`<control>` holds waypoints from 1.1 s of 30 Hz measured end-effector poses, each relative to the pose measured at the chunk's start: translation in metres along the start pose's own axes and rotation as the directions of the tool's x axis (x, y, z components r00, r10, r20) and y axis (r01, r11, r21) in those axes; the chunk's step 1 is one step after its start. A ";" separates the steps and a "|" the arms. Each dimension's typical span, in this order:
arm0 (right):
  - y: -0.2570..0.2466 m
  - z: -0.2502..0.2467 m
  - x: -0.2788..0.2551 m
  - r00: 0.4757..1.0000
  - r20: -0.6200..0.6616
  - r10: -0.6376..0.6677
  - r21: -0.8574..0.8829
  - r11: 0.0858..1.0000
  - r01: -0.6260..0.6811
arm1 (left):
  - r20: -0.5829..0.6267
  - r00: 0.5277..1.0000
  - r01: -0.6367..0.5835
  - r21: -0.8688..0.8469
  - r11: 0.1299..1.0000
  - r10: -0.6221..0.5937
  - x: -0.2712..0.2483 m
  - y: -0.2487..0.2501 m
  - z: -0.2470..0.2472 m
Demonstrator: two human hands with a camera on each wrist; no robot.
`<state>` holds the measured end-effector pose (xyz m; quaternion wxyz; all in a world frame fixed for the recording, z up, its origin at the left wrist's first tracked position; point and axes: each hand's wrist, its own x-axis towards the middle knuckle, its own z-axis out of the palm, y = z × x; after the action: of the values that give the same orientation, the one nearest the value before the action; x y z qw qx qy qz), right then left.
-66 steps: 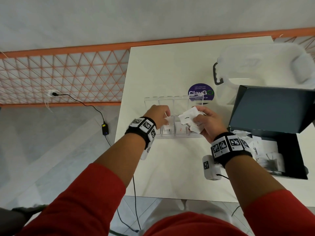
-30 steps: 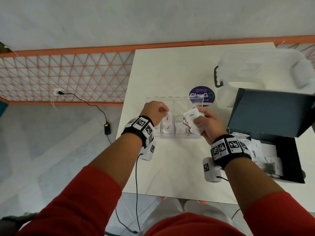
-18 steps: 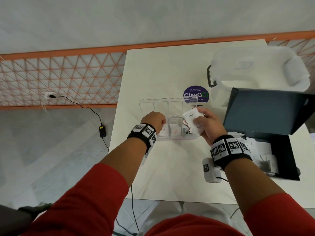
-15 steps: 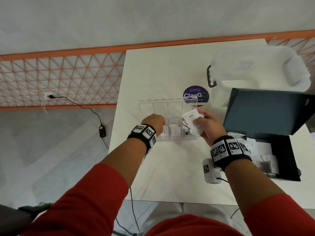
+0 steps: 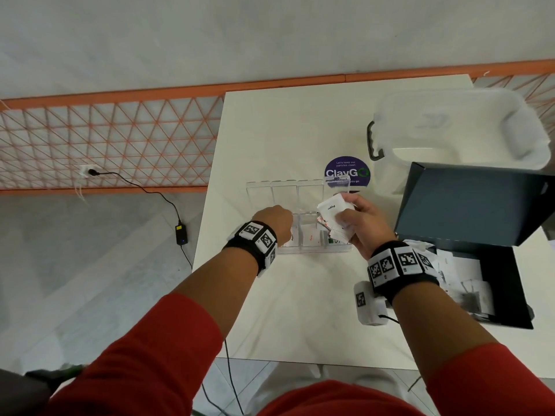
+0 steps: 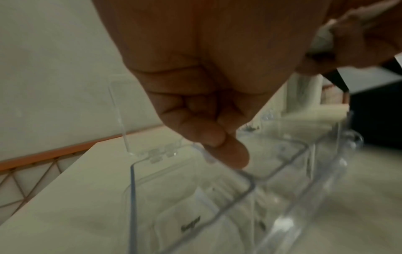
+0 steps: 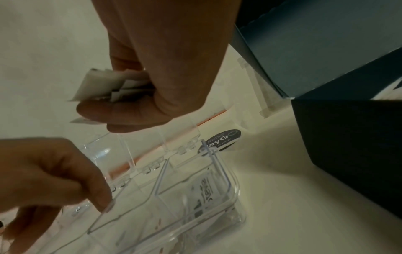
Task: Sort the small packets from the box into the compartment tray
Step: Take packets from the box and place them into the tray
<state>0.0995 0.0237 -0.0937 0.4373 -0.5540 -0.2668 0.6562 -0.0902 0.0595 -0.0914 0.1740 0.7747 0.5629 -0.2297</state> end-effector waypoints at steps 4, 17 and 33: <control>0.002 0.000 0.001 1.000 -0.004 -0.003 -0.007 1.000 0.003 | -0.254 0.967 -0.114 -0.408 0.906 0.007 -0.015 -0.007 -0.016; 0.012 0.023 -0.001 0.998 0.063 -0.015 -0.082 0.996 0.020 | -0.223 0.953 -0.136 -0.920 0.369 -0.207 -0.023 -0.009 -0.021; 0.002 0.002 0.001 0.999 0.036 -0.016 -0.056 0.998 0.018 | -0.194 0.975 0.002 -0.463 0.887 -0.104 -0.009 -0.022 0.003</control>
<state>0.0972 0.0241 -0.0957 0.4221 -0.5521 -0.2977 0.6546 -0.1139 0.0568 -0.0893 0.2844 0.7158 0.6377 -0.0103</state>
